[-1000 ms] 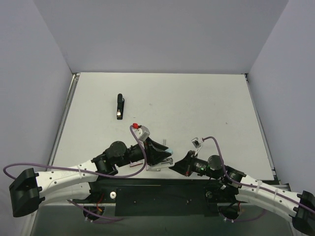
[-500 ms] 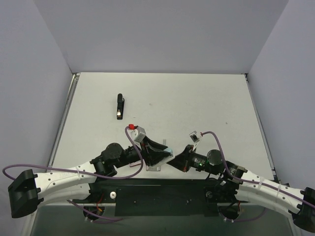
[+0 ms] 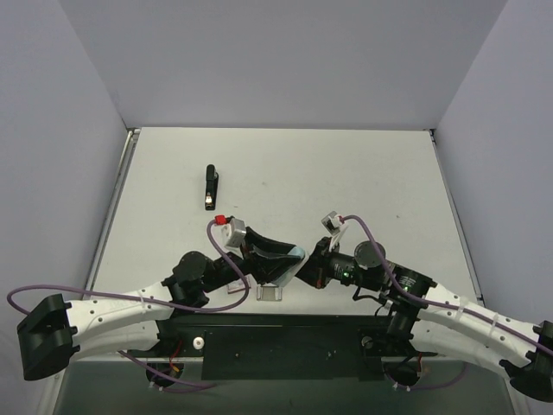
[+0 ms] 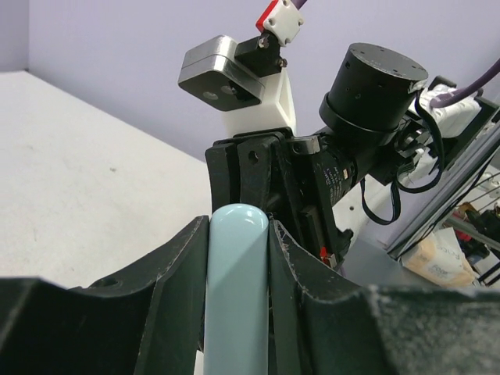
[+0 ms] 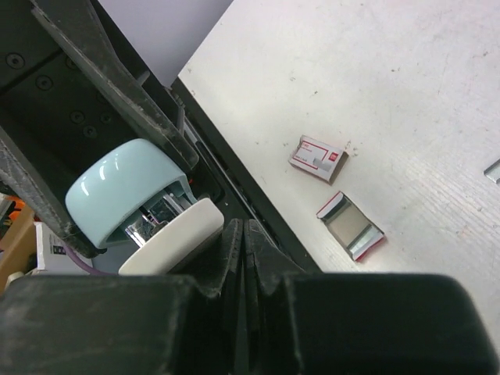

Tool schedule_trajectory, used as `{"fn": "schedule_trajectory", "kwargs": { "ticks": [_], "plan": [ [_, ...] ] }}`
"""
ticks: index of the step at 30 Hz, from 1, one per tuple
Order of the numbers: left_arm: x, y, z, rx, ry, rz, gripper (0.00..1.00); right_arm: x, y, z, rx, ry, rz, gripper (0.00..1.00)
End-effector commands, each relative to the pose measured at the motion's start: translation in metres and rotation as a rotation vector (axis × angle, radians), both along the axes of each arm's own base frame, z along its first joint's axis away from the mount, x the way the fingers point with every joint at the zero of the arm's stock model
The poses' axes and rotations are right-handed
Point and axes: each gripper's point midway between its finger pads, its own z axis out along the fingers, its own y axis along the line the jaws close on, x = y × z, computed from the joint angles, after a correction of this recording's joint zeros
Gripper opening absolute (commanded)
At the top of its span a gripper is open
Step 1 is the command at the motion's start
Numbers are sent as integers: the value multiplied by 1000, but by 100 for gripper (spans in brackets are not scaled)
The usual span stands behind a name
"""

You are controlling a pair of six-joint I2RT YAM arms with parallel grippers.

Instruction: Unload the staples from the stapler

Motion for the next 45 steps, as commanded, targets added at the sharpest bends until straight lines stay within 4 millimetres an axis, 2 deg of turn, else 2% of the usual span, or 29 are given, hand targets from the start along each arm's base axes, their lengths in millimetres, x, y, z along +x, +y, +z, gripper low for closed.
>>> {"fn": "schedule_trajectory", "kwargs": {
  "ticks": [1,8,15,24,28,31,34,35,36,40,45],
  "plan": [
    [-49,-20,-36,141,29,-228,0,-11,31,117,266,-228,152,0],
    [-47,-19,-24,142,4,-211,0,-9,23,107,235,-233,127,0],
    [-37,-14,-7,130,-30,-143,0,-2,-10,88,172,-248,19,0],
    [-4,-3,17,152,-67,46,0,13,-53,49,70,-224,-155,0],
    [21,8,31,176,-78,199,0,24,-74,31,7,-205,-265,0],
    [53,21,32,219,-69,383,0,36,-92,12,-78,-184,-374,0],
    [80,32,38,247,-54,522,0,37,-96,-1,-124,-160,-394,0],
    [90,34,32,272,-51,569,0,39,-97,-4,-134,-156,-402,0],
    [101,40,35,276,-42,611,0,39,-97,-8,-142,-147,-404,0],
    [147,41,9,390,-3,709,0,42,-93,-25,-176,-107,-417,0],
    [201,56,-9,461,43,842,0,45,-86,-48,-209,-52,-426,0]
  ]
}}
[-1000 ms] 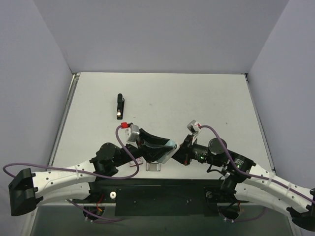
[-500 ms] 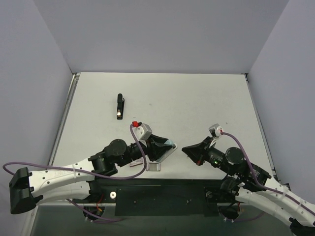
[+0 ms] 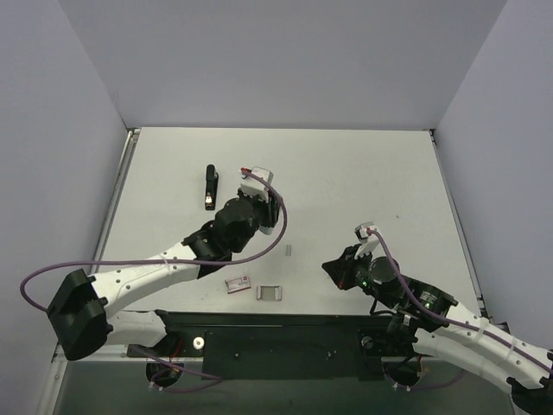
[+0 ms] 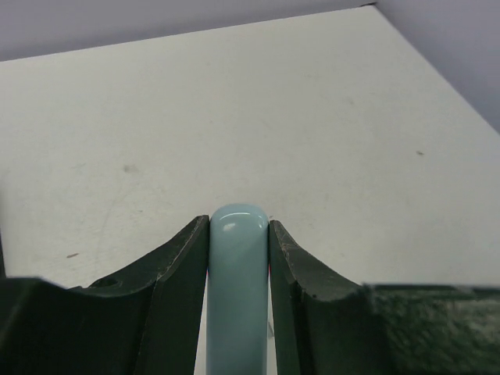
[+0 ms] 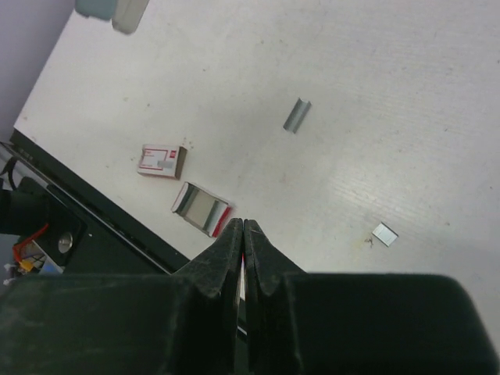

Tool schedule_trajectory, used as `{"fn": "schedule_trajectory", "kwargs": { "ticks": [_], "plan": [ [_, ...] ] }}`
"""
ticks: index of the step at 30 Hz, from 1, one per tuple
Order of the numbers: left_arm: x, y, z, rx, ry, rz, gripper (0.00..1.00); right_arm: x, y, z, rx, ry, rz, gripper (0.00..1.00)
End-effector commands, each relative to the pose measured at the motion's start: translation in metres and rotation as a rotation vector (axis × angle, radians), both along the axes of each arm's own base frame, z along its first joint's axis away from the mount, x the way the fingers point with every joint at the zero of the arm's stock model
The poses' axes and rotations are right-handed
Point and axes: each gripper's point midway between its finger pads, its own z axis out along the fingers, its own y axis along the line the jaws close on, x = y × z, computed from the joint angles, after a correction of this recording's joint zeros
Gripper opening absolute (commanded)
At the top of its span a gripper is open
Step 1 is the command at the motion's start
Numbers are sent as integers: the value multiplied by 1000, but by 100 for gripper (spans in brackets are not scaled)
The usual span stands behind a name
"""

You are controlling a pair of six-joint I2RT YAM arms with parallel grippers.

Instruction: Unload the staples from the stapler

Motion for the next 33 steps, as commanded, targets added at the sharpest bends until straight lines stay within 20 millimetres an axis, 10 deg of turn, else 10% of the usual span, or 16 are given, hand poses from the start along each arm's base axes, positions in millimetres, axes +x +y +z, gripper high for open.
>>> {"fn": "schedule_trajectory", "kwargs": {
  "ticks": [1,19,33],
  "plan": [
    [47,16,11,16,-8,140,0,7,5,-15,9,44,-49,0],
    [202,86,-86,164,223,412,0,-5,26,-52,10,118,3,0],
    [238,115,-186,309,434,476,9,-6,20,-56,-12,104,1,0]
  ]
}}
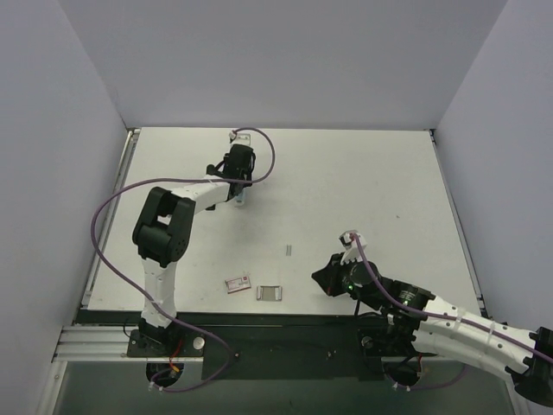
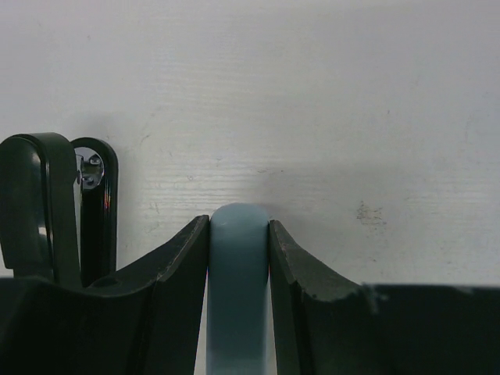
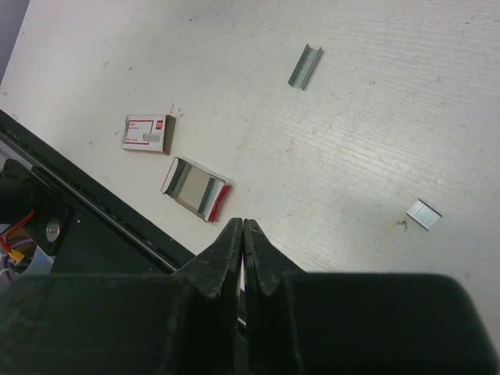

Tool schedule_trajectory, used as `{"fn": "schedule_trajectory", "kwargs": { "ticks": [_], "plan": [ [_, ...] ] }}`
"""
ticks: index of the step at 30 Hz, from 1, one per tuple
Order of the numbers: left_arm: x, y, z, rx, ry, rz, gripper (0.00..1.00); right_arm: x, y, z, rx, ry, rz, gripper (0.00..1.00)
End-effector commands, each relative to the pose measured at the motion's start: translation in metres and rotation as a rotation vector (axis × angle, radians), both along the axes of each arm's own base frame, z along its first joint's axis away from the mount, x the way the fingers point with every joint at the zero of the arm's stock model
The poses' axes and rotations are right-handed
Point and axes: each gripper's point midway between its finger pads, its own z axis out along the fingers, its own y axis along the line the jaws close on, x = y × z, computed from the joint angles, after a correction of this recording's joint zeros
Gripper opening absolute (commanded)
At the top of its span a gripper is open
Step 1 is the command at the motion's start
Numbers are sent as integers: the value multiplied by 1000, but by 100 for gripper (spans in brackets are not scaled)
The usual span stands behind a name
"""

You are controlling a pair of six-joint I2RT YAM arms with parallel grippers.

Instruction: Unload the staples from the stapler

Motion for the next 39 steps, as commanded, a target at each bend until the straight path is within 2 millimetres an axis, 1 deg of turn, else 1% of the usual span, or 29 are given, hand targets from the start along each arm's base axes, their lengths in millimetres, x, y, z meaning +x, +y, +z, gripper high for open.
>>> {"fn": "schedule_trajectory", "kwargs": {
  "ticks": [1,3,5,6,8,9,10,11,14,15,17,18,19,20,21,22,23,24,25,26,29,31,32,33,34,35,37,38,39],
  "plan": [
    [11,4,-5,-1,26,17,13,3,-2,4,6,-34,-13,0],
    [10,4,-11,2,38,15,21,3,-3,4,2,-37,-10,0],
    [10,6,-15,2,45,20,35,3,-4,4,1,-37,-15,0],
    [10,6,-16,1,50,15,39,3,-5,5,2,-40,-14,0],
    [9,6,-16,0,53,12,53,3,-6,5,-4,-40,-18,1],
    [9,6,-15,-3,52,12,64,3,-7,6,-4,-39,-20,1],
    [9,5,-11,-9,47,9,69,3,-7,7,-5,-38,-23,3],
    [8,5,-10,-12,47,6,81,3,-7,10,-5,-40,-23,4],
    [7,4,10,-31,17,-3,84,4,-7,21,-2,-53,-23,12],
    [6,4,15,-34,12,-5,85,3,-11,18,-27,-43,-22,13],
    [2,5,28,-42,-1,-2,86,3,-12,24,-38,-52,-20,20],
    [1,2,46,-63,-29,-7,86,5,-12,31,-35,-62,-27,21],
    [-3,2,48,-71,-30,-10,86,5,-15,30,-58,-58,-27,25],
    [-8,-3,67,-102,-59,-26,86,6,-15,36,-57,-66,-33,27],
    [-14,-4,67,-106,-55,-33,87,6,-18,34,-80,-62,-35,31],
    [-21,-10,86,-137,-82,-45,87,8,-18,40,-84,-68,-42,33],
    [-28,-12,89,-146,-81,-51,87,8,-20,38,-101,-59,-45,36],
    [-37,-20,103,-172,-102,-67,87,9,-20,42,-101,-62,-50,37],
    [-46,-22,104,-178,-101,-77,88,8,-21,40,-119,-54,-50,38],
    [-56,-30,117,-190,-123,-97,88,9,-20,45,-108,-53,-50,39],
    [-85,-42,122,-192,-124,-132,88,3,-16,41,-111,-15,-26,41],
    [-107,-51,138,-209,-150,-159,89,-1,-12,36,-111,7,-5,43],
    [-120,-60,133,-206,-135,-186,89,-2,-10,34,-112,16,5,43],
    [-128,-60,140,-217,-147,-185,89,-5,-8,30,-111,33,15,45],
    [-140,-68,135,-214,-134,-206,90,-6,-5,27,-110,47,16,45],
    [-147,-66,141,-228,-139,-196,90,-9,-4,22,-111,61,24,46],
    [-164,-67,140,-230,-130,-202,90,-11,2,17,-104,83,35,47],
    [-173,-66,132,-221,-110,-199,90,-15,8,15,-100,90,49,47],
    [-179,-65,138,-235,-121,-183,91,-15,9,11,-107,94,49,47]
  ]
}}
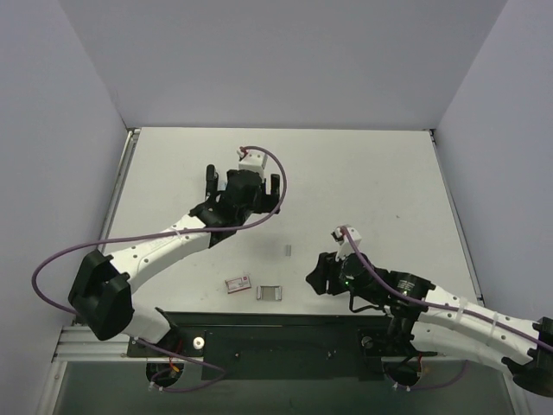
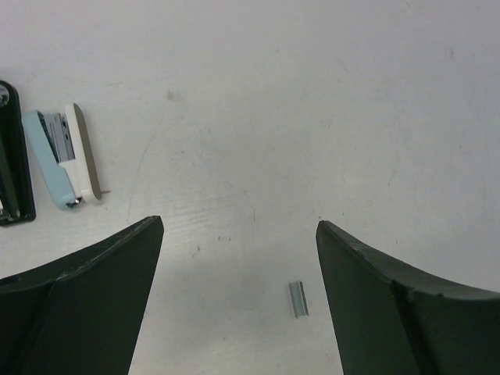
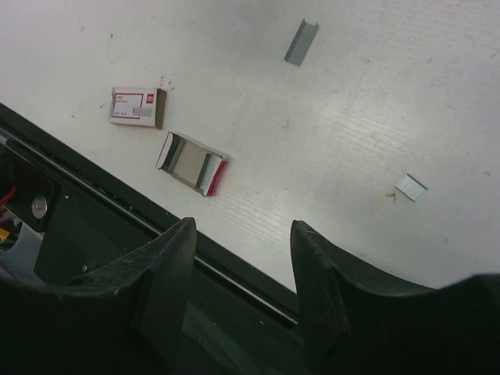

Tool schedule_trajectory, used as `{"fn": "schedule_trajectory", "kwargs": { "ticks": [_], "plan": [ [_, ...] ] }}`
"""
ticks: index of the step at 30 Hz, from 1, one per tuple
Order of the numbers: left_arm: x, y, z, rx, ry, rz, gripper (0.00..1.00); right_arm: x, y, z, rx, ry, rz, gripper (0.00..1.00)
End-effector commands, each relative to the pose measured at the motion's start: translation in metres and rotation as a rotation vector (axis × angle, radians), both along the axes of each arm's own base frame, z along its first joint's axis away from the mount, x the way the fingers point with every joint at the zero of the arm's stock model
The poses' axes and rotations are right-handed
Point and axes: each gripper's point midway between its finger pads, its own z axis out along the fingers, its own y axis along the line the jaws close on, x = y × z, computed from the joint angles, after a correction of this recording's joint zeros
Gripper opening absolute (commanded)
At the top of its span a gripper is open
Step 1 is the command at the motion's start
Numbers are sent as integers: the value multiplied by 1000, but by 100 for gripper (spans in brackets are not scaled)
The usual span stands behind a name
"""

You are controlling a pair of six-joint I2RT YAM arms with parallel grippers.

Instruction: Unload the staples from the stapler

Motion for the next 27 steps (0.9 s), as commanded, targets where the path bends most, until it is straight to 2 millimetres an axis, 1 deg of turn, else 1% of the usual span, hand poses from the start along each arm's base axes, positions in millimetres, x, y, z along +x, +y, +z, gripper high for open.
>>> {"fn": "schedule_trajectory", "kwargs": {
  "ticks": [1,2,3,4,5,6,7,8,9,10,11,12,14,15,16,17,18,19,20,23,24,27],
  "plan": [
    [-28,19,-1,-7,26,76,91,-12,18,-11,15,51,38,47],
    [-34,20,4,-28,20,81,91,-12,20,-13,6,48,38,47],
    [-41,24,-6,-13,40,84,91,-15,25,-17,-2,56,47,47],
    [-47,24,0,-45,32,86,91,-16,27,-19,-6,54,46,47],
    [-53,29,-9,-37,46,89,91,-19,32,-24,-17,63,56,47],
    [-61,32,-13,-50,54,91,91,-22,35,-25,-18,60,62,47],
    [-65,35,-12,-61,54,98,91,-22,38,-30,-29,64,55,47],
    [-73,39,-18,-75,68,104,91,-26,42,-32,-34,66,67,47],
    [-77,41,-19,-83,68,106,91,-24,44,-37,-48,67,50,47],
    [-83,44,-22,-96,72,108,91,-28,47,-39,-55,68,58,47],
    [-87,48,-24,-97,73,116,91,-27,45,-47,-79,76,39,47],
    [-94,52,-26,-117,77,122,91,-28,54,-43,-49,66,49,47],
    [-103,58,-33,-137,87,127,91,-31,59,-52,-63,74,44,47],
    [-106,59,-30,-167,80,135,91,-31,61,-52,-59,72,45,47],
    [-111,63,-38,-161,88,139,91,-35,67,-54,-56,74,59,46],
    [-113,67,-37,-175,79,158,91,-36,70,-53,-53,73,63,45],
    [-116,72,-46,-166,89,169,92,-39,74,-57,-67,78,74,45],
    [-118,75,-48,-180,87,179,92,-40,78,-54,-63,76,76,44],
    [-120,77,-53,-176,92,181,92,-43,80,-61,-82,83,83,44],
    [-123,80,-58,-191,96,184,91,-47,89,-65,-90,84,87,40],
    [-124,81,-61,-189,99,185,92,-48,91,-67,-90,89,81,37],
    [-127,82,-62,-203,97,179,92,-47,96,-72,-89,88,71,33]
  ]
}}
